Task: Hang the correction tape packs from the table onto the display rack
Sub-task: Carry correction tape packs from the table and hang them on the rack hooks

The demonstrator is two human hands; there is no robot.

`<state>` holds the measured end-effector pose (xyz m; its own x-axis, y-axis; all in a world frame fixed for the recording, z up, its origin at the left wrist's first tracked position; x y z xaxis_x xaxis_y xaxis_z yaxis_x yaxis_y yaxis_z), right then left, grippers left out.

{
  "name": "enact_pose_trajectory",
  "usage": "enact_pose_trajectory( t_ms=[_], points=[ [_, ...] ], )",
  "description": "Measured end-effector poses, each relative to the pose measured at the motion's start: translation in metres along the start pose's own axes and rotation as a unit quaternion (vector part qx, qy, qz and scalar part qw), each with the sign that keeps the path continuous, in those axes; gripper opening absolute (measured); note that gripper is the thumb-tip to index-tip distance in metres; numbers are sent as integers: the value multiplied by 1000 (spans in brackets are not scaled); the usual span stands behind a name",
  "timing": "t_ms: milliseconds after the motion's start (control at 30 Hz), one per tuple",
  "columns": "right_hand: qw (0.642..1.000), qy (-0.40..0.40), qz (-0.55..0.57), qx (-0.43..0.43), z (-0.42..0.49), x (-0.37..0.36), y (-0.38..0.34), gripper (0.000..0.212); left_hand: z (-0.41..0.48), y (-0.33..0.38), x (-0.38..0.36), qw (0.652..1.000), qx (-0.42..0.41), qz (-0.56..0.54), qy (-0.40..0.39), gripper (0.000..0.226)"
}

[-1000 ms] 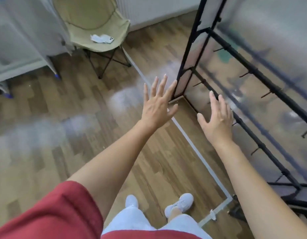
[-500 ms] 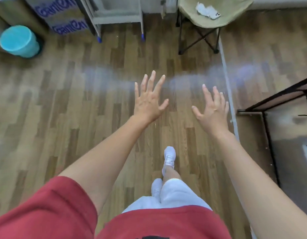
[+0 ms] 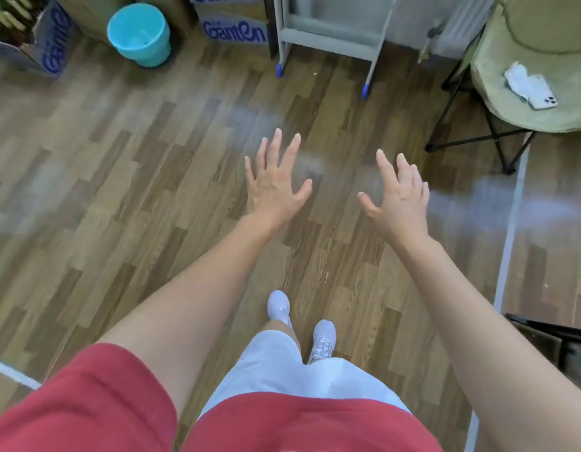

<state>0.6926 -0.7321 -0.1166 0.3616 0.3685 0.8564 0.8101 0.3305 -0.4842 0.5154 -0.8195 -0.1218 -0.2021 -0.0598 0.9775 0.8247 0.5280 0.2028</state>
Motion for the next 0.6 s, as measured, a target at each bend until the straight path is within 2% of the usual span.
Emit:
enact_pose_trajectory(
  t_ms=[233,600],
  points=[
    [1000,1,-14,23,142,5,-59,68,143,-40,21,1000,23,-12,7,71],
    [998,63,10,-10,367,51,-136,68,398,-51,73,999,-37,-19,18,71]
  ],
)
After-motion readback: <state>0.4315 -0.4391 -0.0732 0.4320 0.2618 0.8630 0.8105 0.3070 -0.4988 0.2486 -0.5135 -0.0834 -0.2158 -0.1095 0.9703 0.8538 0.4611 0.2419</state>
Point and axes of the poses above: each hand's wrist, its own z-axis towards the middle knuckle, its own x-axis out of the back of the hand, y = z × x, the point moved 5 cm from there along z, towards the middle knuckle, and after that the axes turned 6 degrees about z, right-handed, at the moved point
